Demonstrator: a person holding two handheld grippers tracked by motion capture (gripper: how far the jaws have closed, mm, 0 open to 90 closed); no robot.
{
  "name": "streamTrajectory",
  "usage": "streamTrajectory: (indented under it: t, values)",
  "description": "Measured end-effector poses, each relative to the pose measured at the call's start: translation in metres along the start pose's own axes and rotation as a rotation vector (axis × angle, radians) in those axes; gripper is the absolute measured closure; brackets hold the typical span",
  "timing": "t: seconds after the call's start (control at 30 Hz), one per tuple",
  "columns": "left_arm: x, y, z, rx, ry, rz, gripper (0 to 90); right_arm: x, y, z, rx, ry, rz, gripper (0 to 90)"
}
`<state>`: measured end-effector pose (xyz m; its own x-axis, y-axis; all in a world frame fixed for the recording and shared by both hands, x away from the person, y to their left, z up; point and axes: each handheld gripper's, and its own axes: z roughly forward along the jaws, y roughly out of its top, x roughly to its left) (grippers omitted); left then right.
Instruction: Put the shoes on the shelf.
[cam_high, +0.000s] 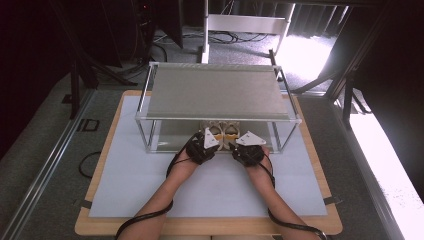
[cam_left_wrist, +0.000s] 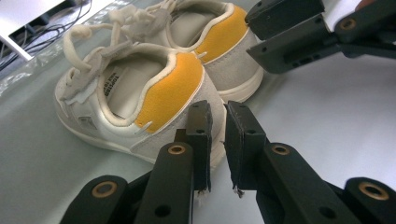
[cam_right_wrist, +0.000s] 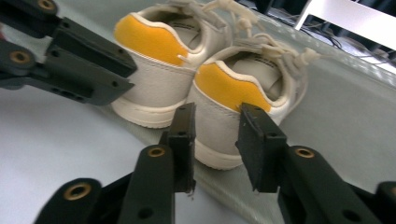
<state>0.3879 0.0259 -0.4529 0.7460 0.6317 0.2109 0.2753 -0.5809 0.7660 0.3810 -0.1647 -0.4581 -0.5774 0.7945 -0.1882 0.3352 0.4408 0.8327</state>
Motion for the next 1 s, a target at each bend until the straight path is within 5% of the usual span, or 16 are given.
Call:
streamTrajectory:
  t: [0.23,0.33,0.5,0.6,0.67,0.73,0.8,1.0]
  values:
    - [0.007,0.001,0.007,0.002,-0.004,-0.014,79.3,-0.001,0.005,0.009,0.011,0.004,-0.024,56.9]
    - [0.004,0.0,0.005,-0.001,-0.021,-0.018,74.4,0.0,0.004,0.009,0.003,0.045,-0.007,43.6]
    - [-0.006,-0.004,-0.005,0.0,-0.057,-0.011,53.6,0.002,-0.002,0.001,-0.017,0.062,0.008,36.4]
    - [-0.01,-0.008,-0.013,-0.019,-0.065,-0.063,37.0,0.0,-0.005,-0.009,-0.033,0.077,0.017,27.1]
    - [-0.011,-0.011,-0.018,-0.038,-0.072,-0.097,30.0,-0.003,-0.006,-0.013,-0.008,0.128,0.028,16.5]
    - [-0.013,-0.015,-0.022,-0.043,-0.073,-0.103,19.1,-0.004,-0.009,-0.019,-0.017,0.134,0.03,15.9]
    - [-0.016,-0.02,-0.027,-0.073,-0.056,-0.099,15.9,-0.006,-0.013,-0.026,-0.038,0.154,0.032,14.0]
    - [-0.019,-0.032,-0.038,-0.092,-0.038,-0.136,5.7,-0.007,-0.028,-0.039,-0.05,0.104,0.027,12.6]
